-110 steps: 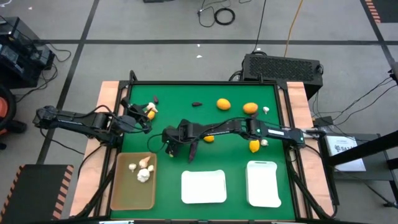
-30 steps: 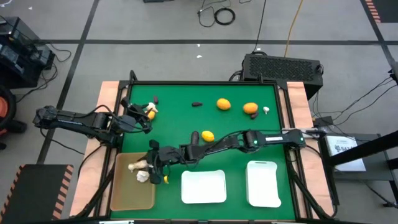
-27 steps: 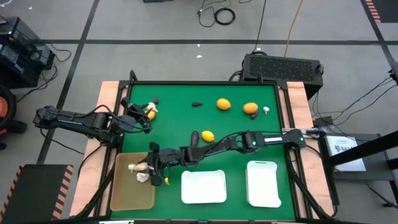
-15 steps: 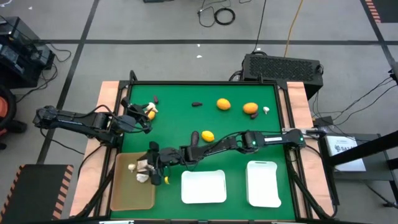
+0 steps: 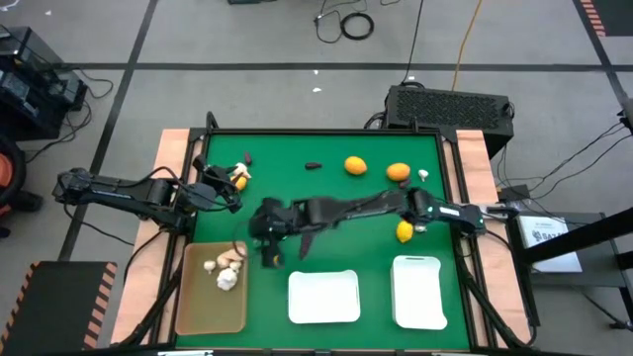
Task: Sort produce into baskets
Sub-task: Put the garlic into the orange bin
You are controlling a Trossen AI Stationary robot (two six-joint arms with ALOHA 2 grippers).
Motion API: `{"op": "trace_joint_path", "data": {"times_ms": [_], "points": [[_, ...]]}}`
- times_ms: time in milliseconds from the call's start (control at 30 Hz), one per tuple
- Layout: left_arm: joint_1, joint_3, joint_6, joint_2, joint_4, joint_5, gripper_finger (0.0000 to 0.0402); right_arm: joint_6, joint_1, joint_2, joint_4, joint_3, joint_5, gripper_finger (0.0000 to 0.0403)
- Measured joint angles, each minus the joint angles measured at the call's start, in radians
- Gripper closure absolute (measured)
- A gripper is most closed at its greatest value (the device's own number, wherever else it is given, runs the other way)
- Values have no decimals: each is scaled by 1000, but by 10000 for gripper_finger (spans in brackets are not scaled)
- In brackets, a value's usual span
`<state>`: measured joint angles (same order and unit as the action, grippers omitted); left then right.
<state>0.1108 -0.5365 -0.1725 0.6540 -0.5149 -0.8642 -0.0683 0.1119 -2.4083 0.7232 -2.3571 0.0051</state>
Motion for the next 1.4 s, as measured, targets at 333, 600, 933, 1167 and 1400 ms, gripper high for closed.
{"op": "trace_joint_path", "data": {"times_ms": [333, 600, 933, 1167, 1400], "points": [[0, 0, -7, 0, 1, 16, 292, -53, -91, 188, 701, 0, 99, 160], [0, 0, -58, 0, -1, 117, 292, -134, -128, 302, 849, 137, 220, 177], [3, 1, -112, 24, -10, 188, 292, -353, -274, 813, 776, 887, 234, 196], [2, 1, -111, 64, -2, 178, 292, -410, -503, 1129, 516, 1313, 202, 200], [2, 2, -102, 106, 49, 141, 292, -390, -710, 1205, 334, 1533, 212, 200]]}}
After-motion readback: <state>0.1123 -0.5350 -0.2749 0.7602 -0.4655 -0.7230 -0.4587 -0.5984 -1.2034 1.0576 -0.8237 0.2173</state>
